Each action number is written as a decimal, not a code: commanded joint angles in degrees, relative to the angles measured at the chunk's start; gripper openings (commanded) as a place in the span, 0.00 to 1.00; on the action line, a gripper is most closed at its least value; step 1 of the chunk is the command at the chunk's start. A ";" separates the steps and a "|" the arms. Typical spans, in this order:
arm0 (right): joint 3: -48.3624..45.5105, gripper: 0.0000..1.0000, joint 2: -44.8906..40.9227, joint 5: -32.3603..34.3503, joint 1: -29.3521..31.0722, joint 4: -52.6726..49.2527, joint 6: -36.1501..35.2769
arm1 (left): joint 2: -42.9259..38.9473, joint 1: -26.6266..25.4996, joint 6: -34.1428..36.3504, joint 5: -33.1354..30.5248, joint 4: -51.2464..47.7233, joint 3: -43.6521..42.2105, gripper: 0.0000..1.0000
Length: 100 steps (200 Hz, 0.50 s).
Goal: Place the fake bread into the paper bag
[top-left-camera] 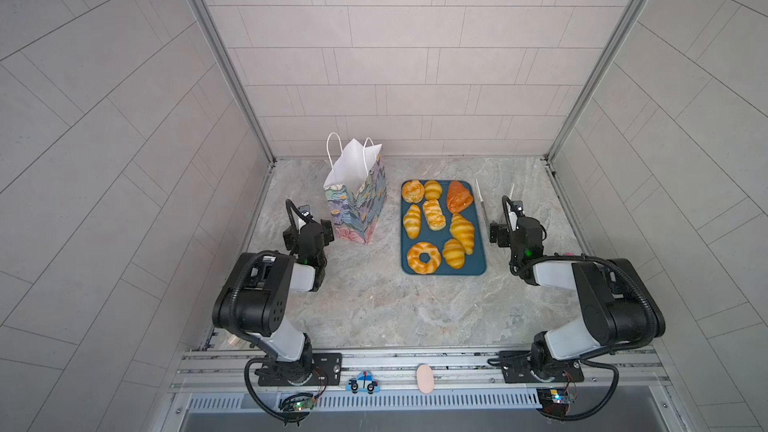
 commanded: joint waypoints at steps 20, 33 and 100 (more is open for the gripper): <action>-0.60 1.00 -0.21 -0.12 -0.07 1.23 -0.22 | -0.47 -0.15 0.50 -0.61 1.42 -0.18 1.00; -0.56 1.00 -0.21 -0.13 -0.07 1.30 -0.20 | -0.45 -0.20 0.50 -0.57 1.43 -0.18 1.00; -0.34 1.00 -0.08 -0.12 -0.08 1.21 -0.21 | -0.49 -0.13 0.49 -0.60 1.41 -0.18 1.00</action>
